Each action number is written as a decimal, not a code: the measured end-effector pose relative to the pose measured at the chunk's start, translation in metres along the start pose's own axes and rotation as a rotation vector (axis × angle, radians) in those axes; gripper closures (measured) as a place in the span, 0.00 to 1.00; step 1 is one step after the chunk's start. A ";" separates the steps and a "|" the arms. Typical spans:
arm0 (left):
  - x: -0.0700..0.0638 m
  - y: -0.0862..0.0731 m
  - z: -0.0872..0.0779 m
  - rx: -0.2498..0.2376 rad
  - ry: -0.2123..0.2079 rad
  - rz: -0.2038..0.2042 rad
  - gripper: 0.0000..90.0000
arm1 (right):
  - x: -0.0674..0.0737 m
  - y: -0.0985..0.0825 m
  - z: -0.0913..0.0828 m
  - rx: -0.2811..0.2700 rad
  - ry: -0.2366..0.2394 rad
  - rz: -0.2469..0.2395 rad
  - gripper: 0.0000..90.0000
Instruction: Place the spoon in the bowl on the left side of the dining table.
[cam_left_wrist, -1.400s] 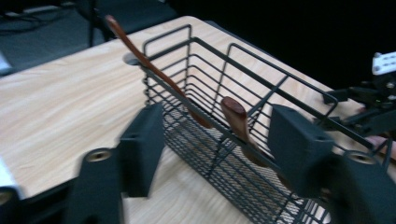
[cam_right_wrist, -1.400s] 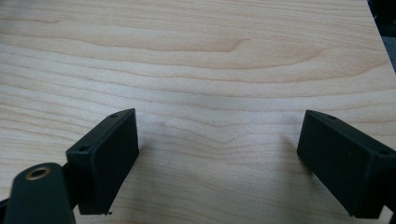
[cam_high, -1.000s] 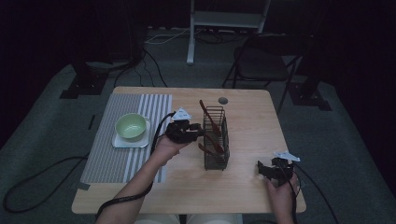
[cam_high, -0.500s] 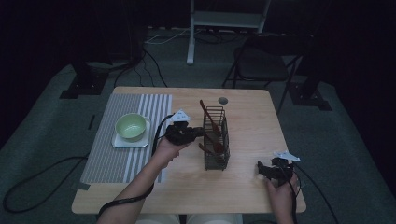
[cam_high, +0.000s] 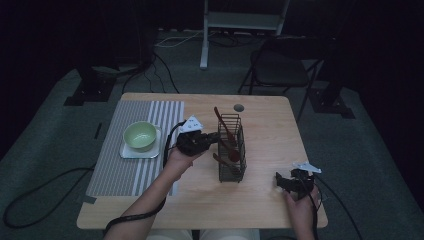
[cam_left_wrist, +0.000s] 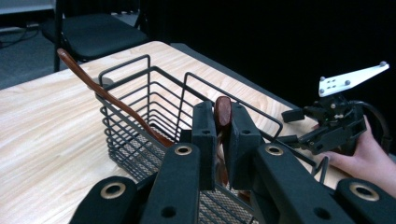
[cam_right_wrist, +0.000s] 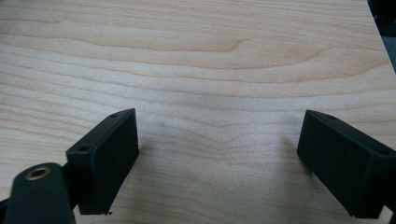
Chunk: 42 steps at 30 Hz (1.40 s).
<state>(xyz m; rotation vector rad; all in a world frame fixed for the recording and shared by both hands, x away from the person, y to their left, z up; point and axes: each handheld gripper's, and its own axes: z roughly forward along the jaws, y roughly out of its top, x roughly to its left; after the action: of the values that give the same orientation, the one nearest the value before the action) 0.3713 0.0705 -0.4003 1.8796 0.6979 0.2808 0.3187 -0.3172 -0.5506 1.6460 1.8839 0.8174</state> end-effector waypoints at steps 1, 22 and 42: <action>0.000 0.000 0.000 0.000 0.000 0.000 0.93 | 0.000 0.000 0.000 0.000 0.000 -0.001 0.13; -0.012 0.022 -0.035 -0.047 -0.015 0.038 0.93 | 0.000 0.000 0.000 0.000 0.000 0.001 0.13; -0.024 0.047 -0.070 -0.125 0.023 0.067 0.93 | 0.000 0.000 0.000 0.001 0.000 0.000 0.13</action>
<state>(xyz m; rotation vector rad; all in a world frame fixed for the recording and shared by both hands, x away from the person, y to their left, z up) 0.3337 0.0975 -0.3266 1.7849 0.6189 0.3810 0.3187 -0.3172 -0.5504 1.6469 1.8848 0.8166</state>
